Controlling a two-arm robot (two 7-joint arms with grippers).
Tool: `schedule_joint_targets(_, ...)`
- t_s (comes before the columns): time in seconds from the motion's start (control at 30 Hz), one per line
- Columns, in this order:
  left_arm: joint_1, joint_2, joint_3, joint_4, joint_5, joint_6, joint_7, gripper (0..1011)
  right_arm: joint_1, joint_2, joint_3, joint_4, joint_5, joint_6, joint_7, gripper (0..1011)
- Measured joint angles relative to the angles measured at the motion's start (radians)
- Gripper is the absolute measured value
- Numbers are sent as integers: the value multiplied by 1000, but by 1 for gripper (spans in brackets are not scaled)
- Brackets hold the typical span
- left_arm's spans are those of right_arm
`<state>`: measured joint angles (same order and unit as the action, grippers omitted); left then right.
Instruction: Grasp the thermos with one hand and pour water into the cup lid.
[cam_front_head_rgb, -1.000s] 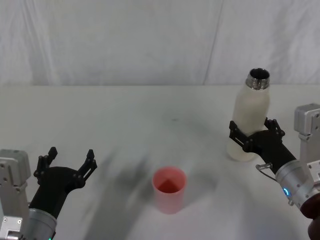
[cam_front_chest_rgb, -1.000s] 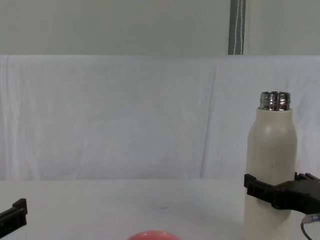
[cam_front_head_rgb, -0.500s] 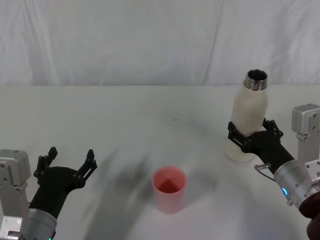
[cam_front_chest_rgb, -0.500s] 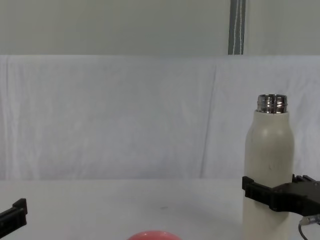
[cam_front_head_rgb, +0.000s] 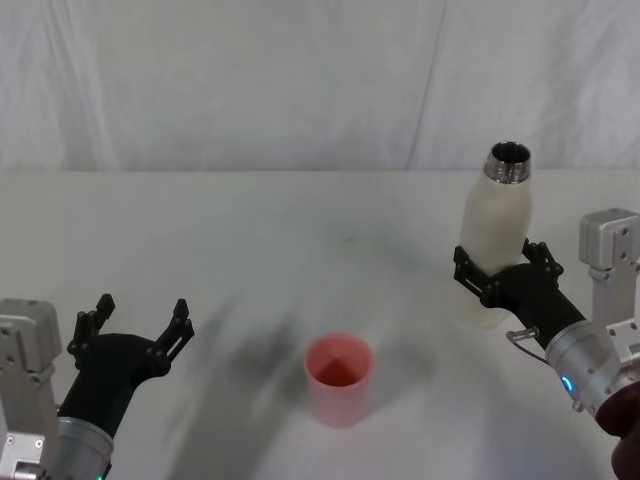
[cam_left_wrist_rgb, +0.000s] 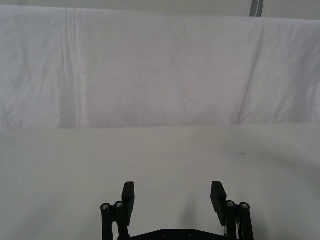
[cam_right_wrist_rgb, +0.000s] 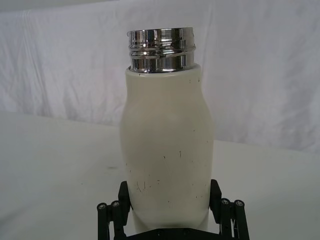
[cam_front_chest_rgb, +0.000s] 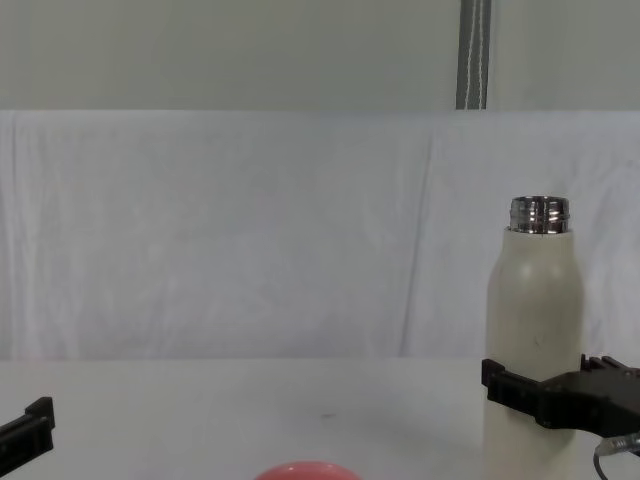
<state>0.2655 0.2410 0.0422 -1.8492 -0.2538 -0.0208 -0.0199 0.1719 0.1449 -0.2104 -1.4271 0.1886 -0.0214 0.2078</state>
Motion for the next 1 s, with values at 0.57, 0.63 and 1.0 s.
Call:
schedule_joint_targets(0.57,0,0,0,0,0,0,0,1001,0,0,1,0,0,0,1,963)
schedule_joint_targets(0.63,0,0,0,0,0,0,0,1001,-1,0,1,0,0,0,1,1000)
schedule_joint_targets(1.0,0,0,0,0,0,0,0,1001,-1,0,1,-1,0,0,1,1000)
